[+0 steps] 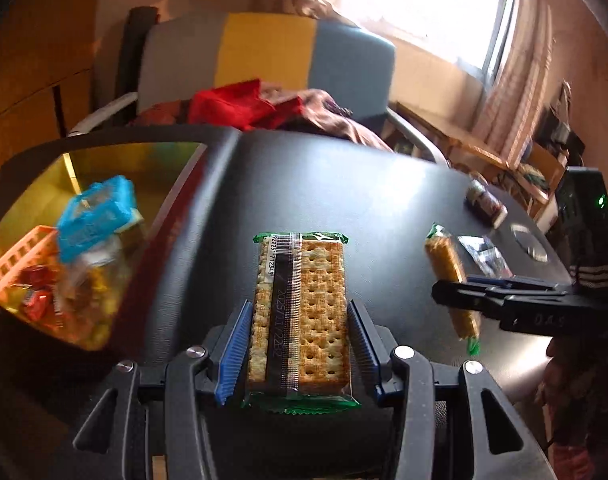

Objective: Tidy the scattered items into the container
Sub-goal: 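Carry both cracker packs over the gold-lined box with both grippers, then open both grippers to drop the cracker packs into the box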

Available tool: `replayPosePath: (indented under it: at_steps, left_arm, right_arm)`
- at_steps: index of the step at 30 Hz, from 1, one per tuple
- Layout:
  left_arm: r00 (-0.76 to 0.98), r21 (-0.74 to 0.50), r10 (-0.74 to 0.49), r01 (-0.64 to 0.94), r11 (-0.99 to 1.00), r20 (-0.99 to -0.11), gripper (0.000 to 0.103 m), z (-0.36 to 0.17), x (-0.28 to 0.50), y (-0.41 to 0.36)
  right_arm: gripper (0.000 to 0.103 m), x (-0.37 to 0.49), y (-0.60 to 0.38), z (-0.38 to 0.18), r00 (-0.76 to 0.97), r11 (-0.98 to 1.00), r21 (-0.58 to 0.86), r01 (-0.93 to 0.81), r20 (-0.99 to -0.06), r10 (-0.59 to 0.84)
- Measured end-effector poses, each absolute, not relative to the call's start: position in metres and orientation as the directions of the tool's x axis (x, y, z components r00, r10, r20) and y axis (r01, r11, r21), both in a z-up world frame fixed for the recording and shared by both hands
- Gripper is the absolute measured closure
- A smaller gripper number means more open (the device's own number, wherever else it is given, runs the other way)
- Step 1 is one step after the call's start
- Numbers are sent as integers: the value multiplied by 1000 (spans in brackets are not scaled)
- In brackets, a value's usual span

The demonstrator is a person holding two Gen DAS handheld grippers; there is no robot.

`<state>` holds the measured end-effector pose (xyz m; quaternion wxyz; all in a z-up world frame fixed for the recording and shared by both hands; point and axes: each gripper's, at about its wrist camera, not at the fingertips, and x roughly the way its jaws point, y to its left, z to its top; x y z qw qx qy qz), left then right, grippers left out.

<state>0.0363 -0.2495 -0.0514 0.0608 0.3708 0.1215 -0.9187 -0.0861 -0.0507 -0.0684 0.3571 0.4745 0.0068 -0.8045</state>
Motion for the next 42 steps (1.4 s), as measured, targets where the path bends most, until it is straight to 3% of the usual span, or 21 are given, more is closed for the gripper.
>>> replayPosePath:
  at_steps: [14,25,34,42]
  left_arm:
    - [-719,-181,-253,467,-865,-647,54,-18,76,-370]
    - [-630,-152,-364,613,-776,-686,54,-27,69,-439]
    - [-552,-103,-426,688,-718,-717,53,-41,65,-459]
    - [-569,-145,-461,722,-677,-681,53,-34,95,-448]
  right_arm:
    - [51,-78,-210,-16,-131,-525,430,735,-669,-731]
    - [51,-64,-325,-12,-54,-458,403,792,-701,-711]
    - [45,-73,-356,-38,-40,-493,402,771,-743,-668]
    - [45,-75,-300,-31,-71,-514,460,724,-691,-719]
